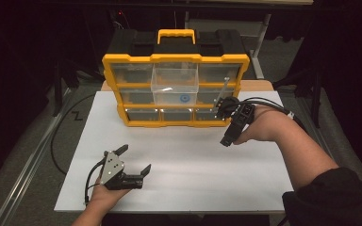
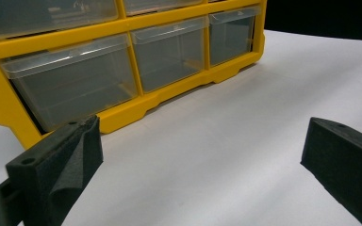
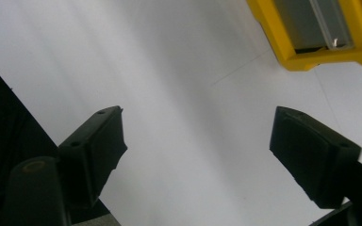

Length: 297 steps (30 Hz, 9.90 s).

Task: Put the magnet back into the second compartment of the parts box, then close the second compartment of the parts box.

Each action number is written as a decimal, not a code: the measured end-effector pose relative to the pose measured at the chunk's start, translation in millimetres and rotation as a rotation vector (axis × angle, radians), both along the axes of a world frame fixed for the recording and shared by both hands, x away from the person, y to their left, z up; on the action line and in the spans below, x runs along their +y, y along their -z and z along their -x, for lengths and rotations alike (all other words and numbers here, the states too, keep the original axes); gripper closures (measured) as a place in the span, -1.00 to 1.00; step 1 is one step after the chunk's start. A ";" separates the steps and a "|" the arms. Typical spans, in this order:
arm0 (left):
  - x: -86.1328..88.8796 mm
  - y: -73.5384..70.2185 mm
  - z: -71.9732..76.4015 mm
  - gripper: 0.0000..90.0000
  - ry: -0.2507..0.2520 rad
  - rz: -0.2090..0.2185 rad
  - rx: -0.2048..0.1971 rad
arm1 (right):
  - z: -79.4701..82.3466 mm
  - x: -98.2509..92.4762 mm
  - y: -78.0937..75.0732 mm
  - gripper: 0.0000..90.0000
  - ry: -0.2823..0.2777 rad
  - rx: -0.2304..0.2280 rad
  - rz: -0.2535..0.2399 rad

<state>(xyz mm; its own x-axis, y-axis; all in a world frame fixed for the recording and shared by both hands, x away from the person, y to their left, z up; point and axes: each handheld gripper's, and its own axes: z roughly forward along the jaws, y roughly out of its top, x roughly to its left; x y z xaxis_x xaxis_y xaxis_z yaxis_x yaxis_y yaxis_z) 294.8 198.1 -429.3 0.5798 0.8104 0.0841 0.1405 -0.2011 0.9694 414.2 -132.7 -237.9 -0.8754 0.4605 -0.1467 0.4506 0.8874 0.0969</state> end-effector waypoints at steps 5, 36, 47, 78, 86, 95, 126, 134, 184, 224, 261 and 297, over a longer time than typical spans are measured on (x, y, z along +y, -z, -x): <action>-0.3 -0.1 0.1 -1.00 0.001 -0.001 -0.001 | 3.2 -0.6 19.1 -0.70 -0.004 0.005 0.007; -1.8 0.2 0.2 -1.00 0.008 -0.008 -0.002 | 7.6 -9.1 129.3 -0.98 0.025 0.011 -0.008; -2.6 0.1 0.2 -1.00 0.013 -0.004 0.003 | 10.0 -11.5 148.4 -0.98 0.044 -0.005 -0.047; -1.1 1.0 -1.4 -1.00 0.010 -0.004 0.017 | 25.7 -35.8 158.9 -0.98 0.124 -0.250 -0.431; -1.1 1.2 -1.4 -1.00 0.009 -0.007 0.019 | 31.3 -41.2 167.5 -0.98 0.159 -0.315 -0.536; 2.0 0.7 -1.5 -1.00 0.000 0.012 0.026 | 39.2 -49.6 171.0 -0.98 0.203 -0.391 -0.671; 5.5 1.6 -1.9 -1.00 -0.006 0.037 0.034 | 58.4 -60.0 178.8 -0.98 0.303 -0.617 -0.873; 3.8 2.9 -4.6 -1.00 0.007 0.029 0.036 | 57.3 -61.6 179.4 -0.98 0.311 -0.620 -0.865; 4.2 -1.9 -0.6 -1.00 -0.013 0.020 0.015 | 67.0 -32.0 171.1 1.00 0.246 -0.626 -0.882; 4.5 -2.1 0.6 -1.00 -0.007 0.021 0.007 | 49.6 5.6 118.6 1.00 0.119 -0.691 -0.971; 5.0 -3.5 3.0 -1.00 -0.001 0.030 -0.007 | 44.2 42.2 60.2 1.00 0.065 -0.770 -1.039; 4.8 -3.2 3.4 -1.00 0.006 0.046 -0.004 | 32.0 52.9 36.0 1.00 0.064 -0.827 -1.058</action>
<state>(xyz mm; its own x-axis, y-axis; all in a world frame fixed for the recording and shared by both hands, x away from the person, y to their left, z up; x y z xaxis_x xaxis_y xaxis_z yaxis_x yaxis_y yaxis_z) 291.4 202.9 -426.1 0.5846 0.8099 0.0493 0.1351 -0.1571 0.9783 382.2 -79.8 -273.9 -0.6760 0.7173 -0.1687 -0.0353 0.1972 0.9797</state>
